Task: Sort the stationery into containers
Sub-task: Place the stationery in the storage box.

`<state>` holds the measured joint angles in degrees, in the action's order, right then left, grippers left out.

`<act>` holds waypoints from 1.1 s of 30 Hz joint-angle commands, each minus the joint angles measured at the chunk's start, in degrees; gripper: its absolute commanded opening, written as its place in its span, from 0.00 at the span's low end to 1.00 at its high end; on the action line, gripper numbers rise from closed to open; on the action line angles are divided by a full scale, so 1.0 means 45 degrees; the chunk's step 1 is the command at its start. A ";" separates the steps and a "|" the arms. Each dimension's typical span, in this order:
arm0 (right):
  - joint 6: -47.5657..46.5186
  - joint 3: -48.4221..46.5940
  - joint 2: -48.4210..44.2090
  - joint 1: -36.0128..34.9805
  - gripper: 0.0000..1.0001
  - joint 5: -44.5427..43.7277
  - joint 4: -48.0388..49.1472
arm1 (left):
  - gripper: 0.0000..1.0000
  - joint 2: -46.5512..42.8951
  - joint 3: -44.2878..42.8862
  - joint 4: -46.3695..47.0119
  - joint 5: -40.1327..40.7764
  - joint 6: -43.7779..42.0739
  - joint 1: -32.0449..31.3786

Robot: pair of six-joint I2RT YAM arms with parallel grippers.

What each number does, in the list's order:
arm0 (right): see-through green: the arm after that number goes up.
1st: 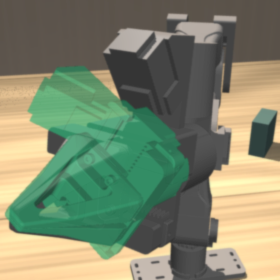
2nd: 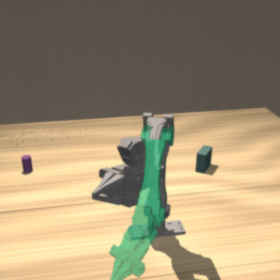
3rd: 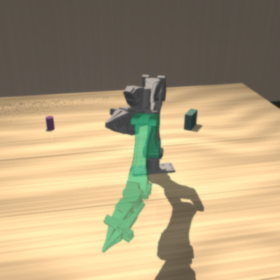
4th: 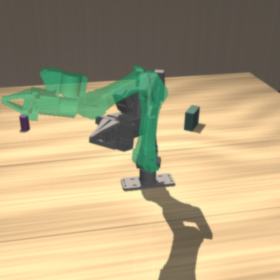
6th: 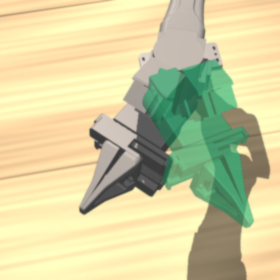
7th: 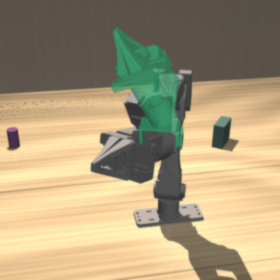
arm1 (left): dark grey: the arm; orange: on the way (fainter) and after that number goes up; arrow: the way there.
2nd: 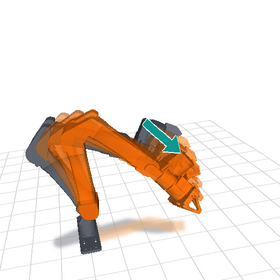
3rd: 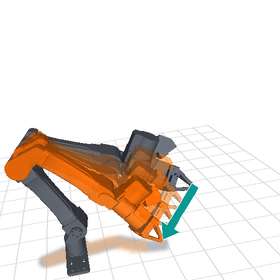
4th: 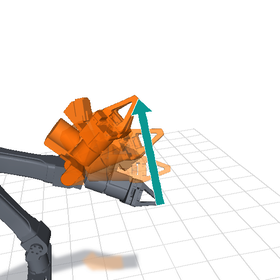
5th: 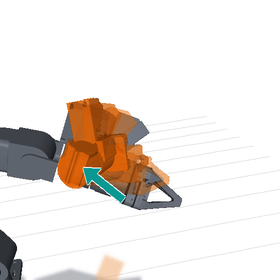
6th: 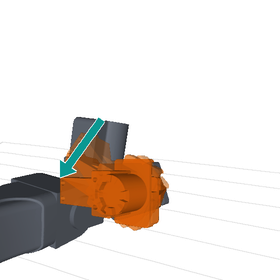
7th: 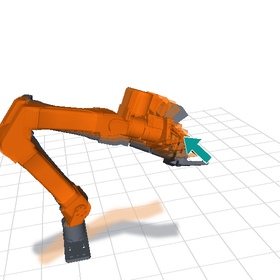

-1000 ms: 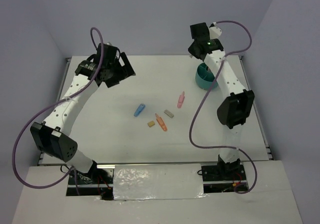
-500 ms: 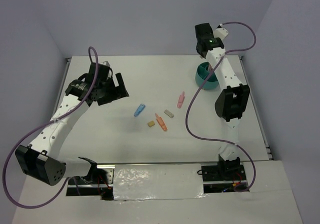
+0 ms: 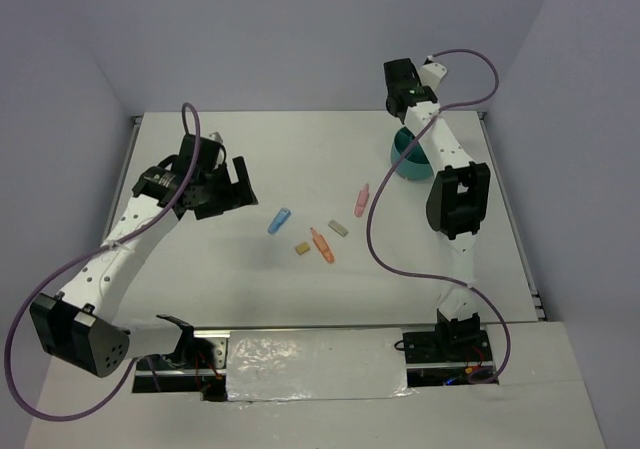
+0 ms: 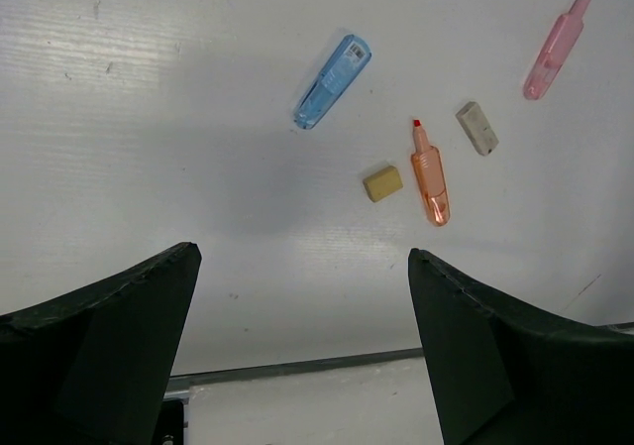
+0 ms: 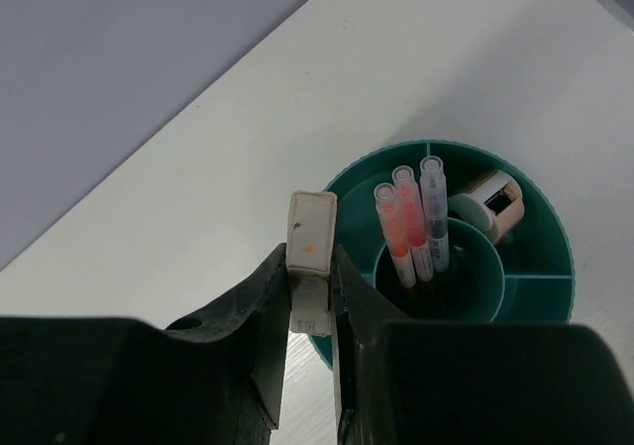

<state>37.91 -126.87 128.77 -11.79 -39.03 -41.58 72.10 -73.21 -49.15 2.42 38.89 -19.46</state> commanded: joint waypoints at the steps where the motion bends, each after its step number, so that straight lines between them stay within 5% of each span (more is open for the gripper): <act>1: -0.0494 0.0204 0.0076 0.0081 0.00 -0.0527 0.1076 | 0.99 -0.0435 0.0155 0.0062 -0.0108 -0.0421 0.0009; 19: -0.0671 0.1493 0.0271 0.0374 0.06 -0.0703 0.1741 | 0.99 0.0014 0.0565 0.0042 0.0303 -0.0811 0.0009; 21: -0.0729 0.1533 0.0232 0.0374 0.10 -0.0781 0.1760 | 0.99 0.0053 0.0663 0.0062 0.0284 -0.0811 0.0009; 25: -0.0924 0.1630 0.0193 0.0394 0.37 -0.0801 0.1780 | 0.99 0.0014 0.0761 0.0101 0.0283 -0.0791 0.0009; 33: -0.1159 0.1632 -0.0099 0.0452 0.55 -0.0215 0.2053 | 0.99 -0.0083 0.0898 0.0198 0.0245 -0.0772 0.0009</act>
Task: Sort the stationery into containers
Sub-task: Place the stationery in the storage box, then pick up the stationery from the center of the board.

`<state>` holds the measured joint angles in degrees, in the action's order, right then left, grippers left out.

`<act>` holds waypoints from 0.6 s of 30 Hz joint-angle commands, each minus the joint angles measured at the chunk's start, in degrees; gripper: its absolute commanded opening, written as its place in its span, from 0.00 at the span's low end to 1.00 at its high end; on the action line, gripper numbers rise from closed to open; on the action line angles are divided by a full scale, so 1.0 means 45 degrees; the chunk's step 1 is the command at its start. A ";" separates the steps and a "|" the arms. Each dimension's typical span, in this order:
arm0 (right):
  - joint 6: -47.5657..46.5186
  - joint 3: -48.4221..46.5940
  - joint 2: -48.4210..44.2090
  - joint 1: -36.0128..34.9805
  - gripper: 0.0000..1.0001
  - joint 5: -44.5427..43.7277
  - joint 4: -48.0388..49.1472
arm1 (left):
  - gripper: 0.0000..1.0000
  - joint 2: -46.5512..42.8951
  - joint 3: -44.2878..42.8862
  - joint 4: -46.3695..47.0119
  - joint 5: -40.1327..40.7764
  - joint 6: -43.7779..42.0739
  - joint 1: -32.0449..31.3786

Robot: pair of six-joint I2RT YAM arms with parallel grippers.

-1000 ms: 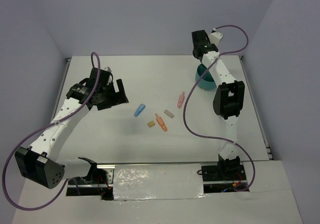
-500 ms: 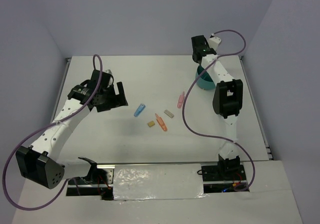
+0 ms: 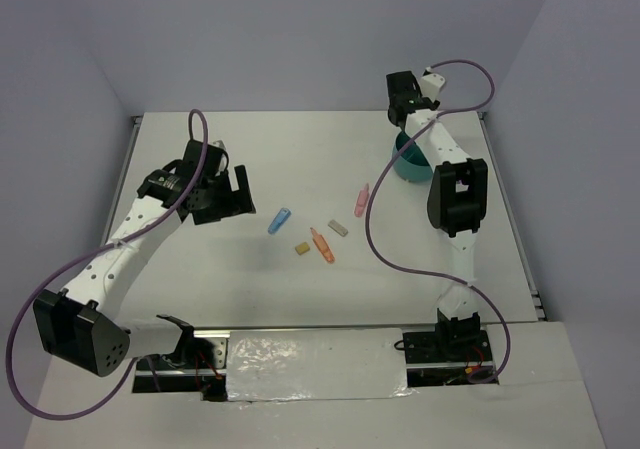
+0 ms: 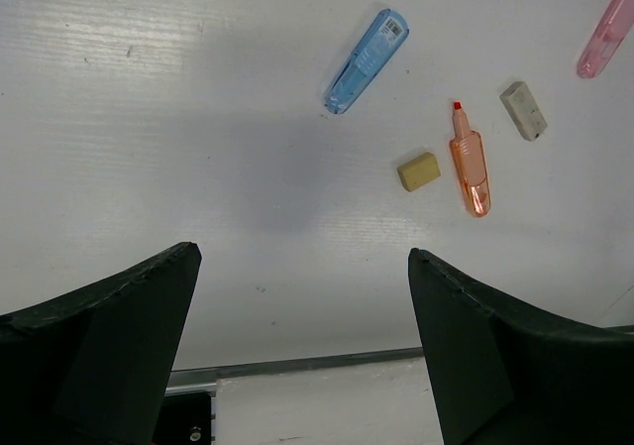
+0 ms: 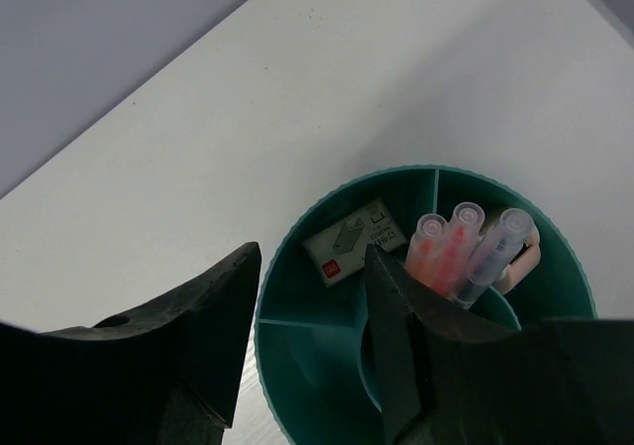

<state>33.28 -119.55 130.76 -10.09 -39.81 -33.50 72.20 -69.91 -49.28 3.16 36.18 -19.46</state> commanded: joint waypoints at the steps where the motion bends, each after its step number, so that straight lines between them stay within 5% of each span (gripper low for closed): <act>1: -0.0149 -0.0055 -0.0581 0.0093 0.55 0.0057 0.0256 | 0.99 -0.0089 0.0164 0.0208 0.0079 -0.0170 0.0009; 5: -0.0772 -0.0581 -0.1359 0.0054 0.61 0.1672 0.0742 | 0.99 -0.0108 0.0106 0.0208 0.0099 -0.0209 0.0028; 10: -0.2274 -0.0661 -0.3000 -0.0374 0.85 0.4293 0.1310 | 0.99 0.0282 -0.0050 0.0363 0.0002 -0.0345 0.0028; 18: -0.4403 0.3903 -0.7920 -0.1273 0.84 0.9272 0.0998 | 0.99 0.1355 -0.0753 0.0638 0.0313 -0.0775 0.0009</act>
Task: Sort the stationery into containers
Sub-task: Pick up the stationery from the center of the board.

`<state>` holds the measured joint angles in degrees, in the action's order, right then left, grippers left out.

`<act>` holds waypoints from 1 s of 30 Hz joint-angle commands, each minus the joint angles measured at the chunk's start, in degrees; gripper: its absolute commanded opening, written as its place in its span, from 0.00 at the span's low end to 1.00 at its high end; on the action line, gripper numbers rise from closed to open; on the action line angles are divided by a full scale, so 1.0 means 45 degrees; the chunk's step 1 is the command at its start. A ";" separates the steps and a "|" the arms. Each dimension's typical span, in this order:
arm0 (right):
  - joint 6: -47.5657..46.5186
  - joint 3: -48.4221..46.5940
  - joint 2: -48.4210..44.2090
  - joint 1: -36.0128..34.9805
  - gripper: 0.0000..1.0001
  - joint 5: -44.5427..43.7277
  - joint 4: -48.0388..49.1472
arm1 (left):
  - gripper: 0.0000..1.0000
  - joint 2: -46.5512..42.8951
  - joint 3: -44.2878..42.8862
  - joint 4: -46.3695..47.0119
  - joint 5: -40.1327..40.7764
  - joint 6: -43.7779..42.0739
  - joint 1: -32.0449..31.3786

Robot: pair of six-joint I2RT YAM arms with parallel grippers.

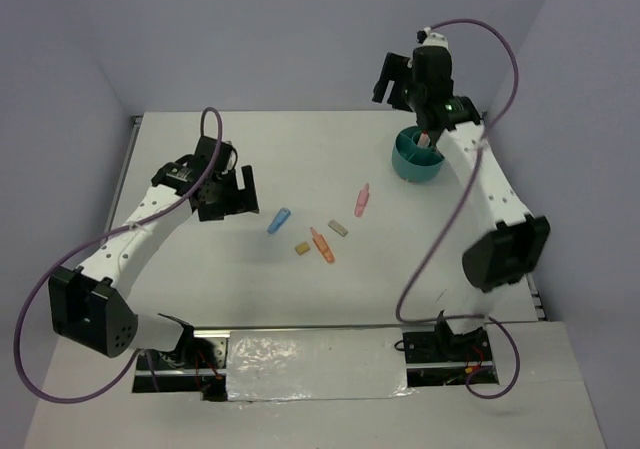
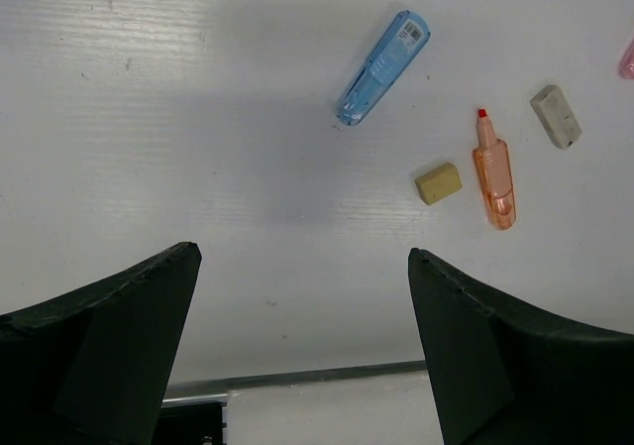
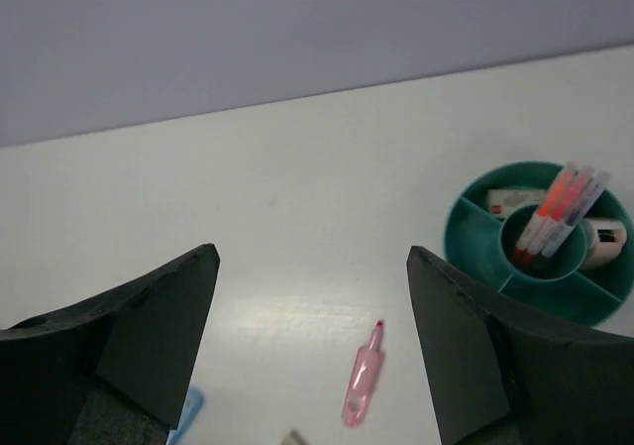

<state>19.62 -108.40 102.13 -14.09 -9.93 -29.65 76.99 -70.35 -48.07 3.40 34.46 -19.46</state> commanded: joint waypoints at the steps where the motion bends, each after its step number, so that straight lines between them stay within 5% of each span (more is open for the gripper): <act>1: -0.1410 0.2631 -0.2432 -0.0733 0.84 0.2792 -0.0011 | 0.99 0.0641 -0.0753 0.0525 0.0222 -0.0508 0.0009; 9: -0.2562 0.5903 -0.5055 -0.1811 0.67 0.2929 -0.2453 | 0.99 0.3938 -0.1280 0.1600 -0.0207 -0.1853 -0.0245; 14: -0.2854 0.7193 -0.7261 -0.1792 0.66 0.3262 -0.3155 | 0.98 0.6556 -0.2021 0.2032 0.0276 -0.2618 -0.0479; 30: -0.3109 0.7663 -0.8574 -0.1811 0.67 0.3496 -0.4056 | 0.93 0.7753 -0.1673 0.2870 0.1198 -0.2540 -0.1807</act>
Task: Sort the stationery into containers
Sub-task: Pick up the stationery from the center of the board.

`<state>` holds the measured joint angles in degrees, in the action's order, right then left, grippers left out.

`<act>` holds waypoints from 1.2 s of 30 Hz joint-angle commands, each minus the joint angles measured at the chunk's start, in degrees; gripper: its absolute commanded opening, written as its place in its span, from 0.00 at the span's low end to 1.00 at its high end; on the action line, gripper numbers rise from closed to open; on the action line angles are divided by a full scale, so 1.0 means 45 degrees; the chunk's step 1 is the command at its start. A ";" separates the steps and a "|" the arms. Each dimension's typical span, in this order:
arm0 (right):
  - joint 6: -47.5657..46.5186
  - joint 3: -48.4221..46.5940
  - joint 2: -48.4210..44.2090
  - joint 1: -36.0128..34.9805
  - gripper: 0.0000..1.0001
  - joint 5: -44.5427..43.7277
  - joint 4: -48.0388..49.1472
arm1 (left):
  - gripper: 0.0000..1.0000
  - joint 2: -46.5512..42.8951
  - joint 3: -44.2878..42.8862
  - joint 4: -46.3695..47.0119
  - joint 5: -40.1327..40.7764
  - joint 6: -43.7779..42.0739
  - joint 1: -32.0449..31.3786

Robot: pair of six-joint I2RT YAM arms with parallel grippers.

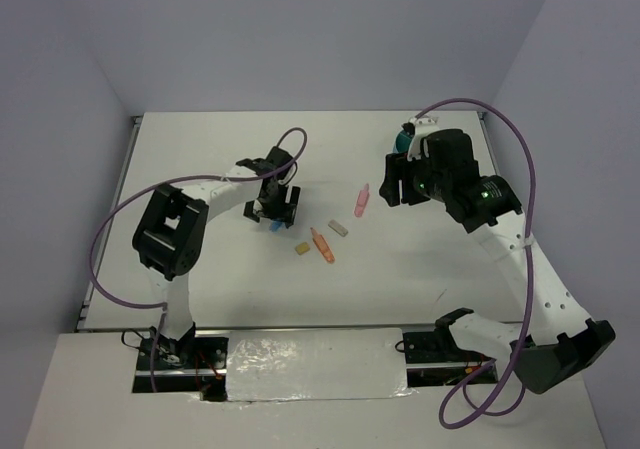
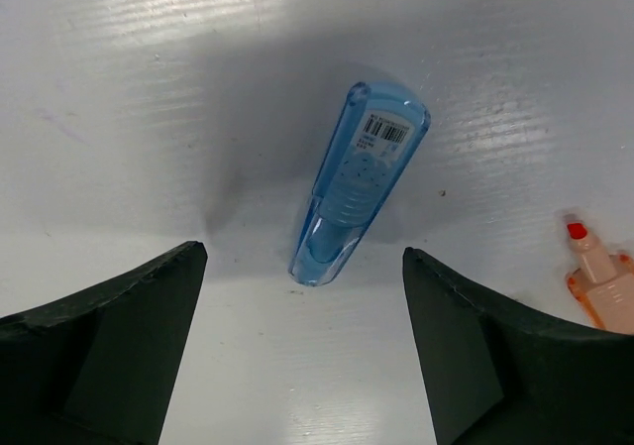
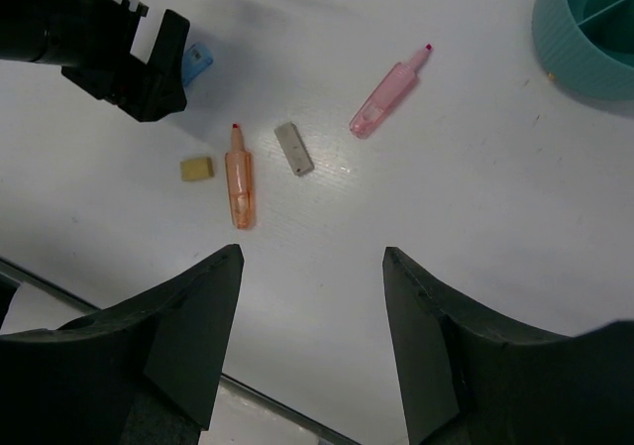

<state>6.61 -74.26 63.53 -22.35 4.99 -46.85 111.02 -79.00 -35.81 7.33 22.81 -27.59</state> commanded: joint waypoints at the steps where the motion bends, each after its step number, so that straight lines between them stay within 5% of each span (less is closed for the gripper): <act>1: -0.0219 0.0038 0.0023 0.0025 0.67 0.0295 -0.0272 | 0.93 0.0230 0.0290 0.0185 0.0343 0.0029 -0.0020; 11: -0.0102 -0.0178 0.0024 0.0025 0.67 0.0531 -0.0155 | 0.72 0.1168 0.0288 0.0692 0.0792 0.0009 -0.0176; 14: -0.0024 -0.0197 -0.0113 0.0025 0.67 0.0511 -0.0097 | 0.53 0.0954 0.0641 0.1024 0.0520 0.0087 -0.0254; 18: 0.0151 0.0055 -0.0366 0.0045 0.67 0.0628 0.0156 | 0.16 0.0915 0.0895 0.1122 0.0013 0.0088 -0.0255; 21: 0.0405 0.0387 -0.0464 0.0025 0.67 0.0900 0.0390 | 0.00 0.0428 0.1207 0.1278 -0.0204 0.0087 -0.0333; 28: 0.3793 0.2027 -0.0465 0.0064 0.69 0.1992 0.2107 | 0.00 -0.3085 0.2906 0.3014 -0.1314 0.0459 -0.0625; 36: 0.8216 0.2676 -0.0076 -0.0189 0.68 0.1138 0.4241 | 0.00 -0.6915 0.4800 0.6448 -0.5006 0.0888 -0.1250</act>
<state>34.44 -59.99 62.57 -22.44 11.79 -34.74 84.51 -59.20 -16.56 -6.50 25.36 -32.18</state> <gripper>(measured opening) 0.684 0.380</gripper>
